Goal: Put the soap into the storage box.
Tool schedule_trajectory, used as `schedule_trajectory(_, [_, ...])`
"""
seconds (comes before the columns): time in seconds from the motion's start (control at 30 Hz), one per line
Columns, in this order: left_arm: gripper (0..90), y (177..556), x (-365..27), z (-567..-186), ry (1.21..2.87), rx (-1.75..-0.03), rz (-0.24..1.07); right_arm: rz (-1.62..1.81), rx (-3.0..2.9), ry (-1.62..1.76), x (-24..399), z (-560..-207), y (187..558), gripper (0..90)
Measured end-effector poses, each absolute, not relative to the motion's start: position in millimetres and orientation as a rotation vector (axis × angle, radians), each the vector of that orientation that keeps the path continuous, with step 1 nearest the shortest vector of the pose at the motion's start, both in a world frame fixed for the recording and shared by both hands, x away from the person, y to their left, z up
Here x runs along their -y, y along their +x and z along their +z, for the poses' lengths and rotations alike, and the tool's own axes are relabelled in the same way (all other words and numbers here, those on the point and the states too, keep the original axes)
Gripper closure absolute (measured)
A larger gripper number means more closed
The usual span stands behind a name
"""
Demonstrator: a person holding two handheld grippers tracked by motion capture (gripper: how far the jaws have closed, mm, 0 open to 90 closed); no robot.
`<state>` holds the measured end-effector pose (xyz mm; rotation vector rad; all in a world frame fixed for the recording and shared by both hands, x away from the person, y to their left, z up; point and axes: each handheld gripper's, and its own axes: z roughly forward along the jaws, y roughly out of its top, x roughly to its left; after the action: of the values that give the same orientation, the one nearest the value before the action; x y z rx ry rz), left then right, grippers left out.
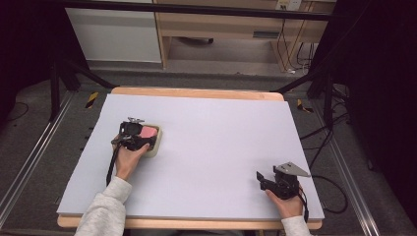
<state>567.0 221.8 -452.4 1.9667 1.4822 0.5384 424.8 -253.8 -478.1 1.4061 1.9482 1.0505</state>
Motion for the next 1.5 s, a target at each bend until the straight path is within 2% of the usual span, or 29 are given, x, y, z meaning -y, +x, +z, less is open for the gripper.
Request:
schedule_trajectory(0.2, [36.5,566,-221,-451,1.97,-1.464,0.558,1.05,-1.948,1.406,254,-478,425,30.3])
schedule_trajectory(0.27, [31.6,565,-222,-447,1.952,-1.453,0.565,1.051,-1.948,1.407,254,-478,425,30.3])
schedule_trajectory(0.73, [29.5,551,-226,-427,1.912,-1.401,0.57,1.056,-1.938,1.417,255,-477,424,30.2])
schedule_trajectory(1.0, [27.2,529,-235,-417,1.902,-1.334,0.569,1.044,-1.916,1.417,258,-478,424,29.5])
schedule_trajectory(1.5, [21.8,486,-267,-433,1.838,-1.267,0.605,1.029,-1.903,1.445,265,-479,421,25.8])
